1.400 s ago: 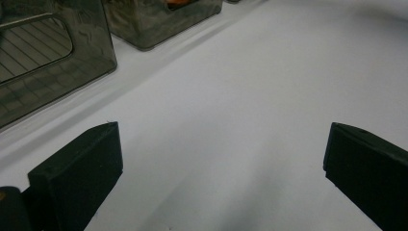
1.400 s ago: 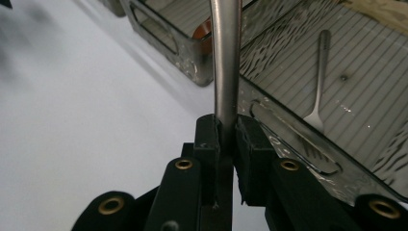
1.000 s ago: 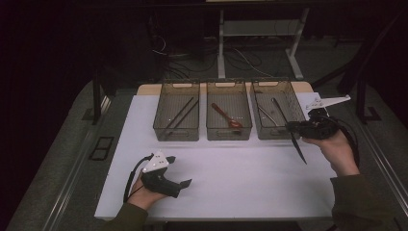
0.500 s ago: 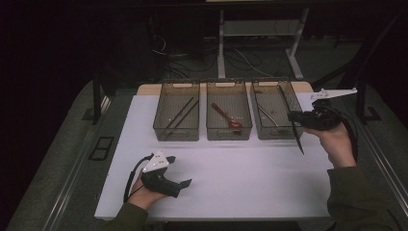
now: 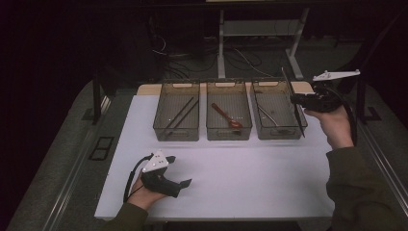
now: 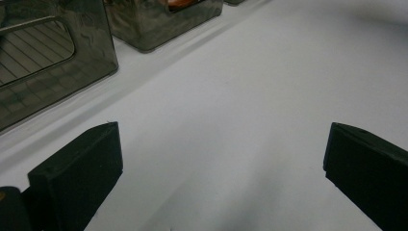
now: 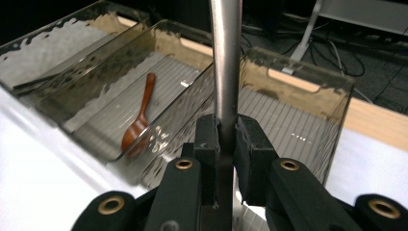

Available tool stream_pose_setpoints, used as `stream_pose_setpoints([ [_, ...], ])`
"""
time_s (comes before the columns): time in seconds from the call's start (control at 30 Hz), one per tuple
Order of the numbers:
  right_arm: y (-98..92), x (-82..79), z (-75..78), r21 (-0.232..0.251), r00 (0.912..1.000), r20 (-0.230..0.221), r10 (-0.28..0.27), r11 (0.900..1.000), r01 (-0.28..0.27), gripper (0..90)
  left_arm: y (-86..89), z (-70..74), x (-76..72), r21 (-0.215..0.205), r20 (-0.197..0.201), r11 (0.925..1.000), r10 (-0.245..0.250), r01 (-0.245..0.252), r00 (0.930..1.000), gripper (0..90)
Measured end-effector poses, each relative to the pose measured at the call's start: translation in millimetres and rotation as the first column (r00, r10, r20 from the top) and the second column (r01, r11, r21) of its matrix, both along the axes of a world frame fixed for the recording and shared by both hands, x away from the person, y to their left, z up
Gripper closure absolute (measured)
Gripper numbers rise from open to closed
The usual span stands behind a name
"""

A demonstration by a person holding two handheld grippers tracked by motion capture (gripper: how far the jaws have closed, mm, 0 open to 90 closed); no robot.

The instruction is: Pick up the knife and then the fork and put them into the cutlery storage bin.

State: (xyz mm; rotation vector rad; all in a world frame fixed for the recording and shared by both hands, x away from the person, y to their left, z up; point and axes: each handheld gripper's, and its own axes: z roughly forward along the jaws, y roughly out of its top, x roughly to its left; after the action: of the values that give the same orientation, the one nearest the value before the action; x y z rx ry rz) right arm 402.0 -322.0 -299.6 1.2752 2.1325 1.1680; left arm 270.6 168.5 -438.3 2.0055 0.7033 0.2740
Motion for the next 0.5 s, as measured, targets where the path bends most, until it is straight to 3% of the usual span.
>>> stream_pose_setpoints([
  [0.27, 0.1, 23.5, 10.0, 0.006, 0.9979, 0.052, -0.038, 0.999, 0.038, 79.0, -0.2, 0.2, 0.0, -0.003, 0.000, 1.0000, 0.000, 0.000, 1.0000, 0.0],
  [0.5, 1.2, 45.0, 6.7, 0.002, 0.9957, 0.068, -0.063, 0.998, 0.063, 79.0, 0.3, 0.4, 0.1, -0.001, 0.000, 1.0000, -0.003, 0.003, 1.0000, 0.0],
])
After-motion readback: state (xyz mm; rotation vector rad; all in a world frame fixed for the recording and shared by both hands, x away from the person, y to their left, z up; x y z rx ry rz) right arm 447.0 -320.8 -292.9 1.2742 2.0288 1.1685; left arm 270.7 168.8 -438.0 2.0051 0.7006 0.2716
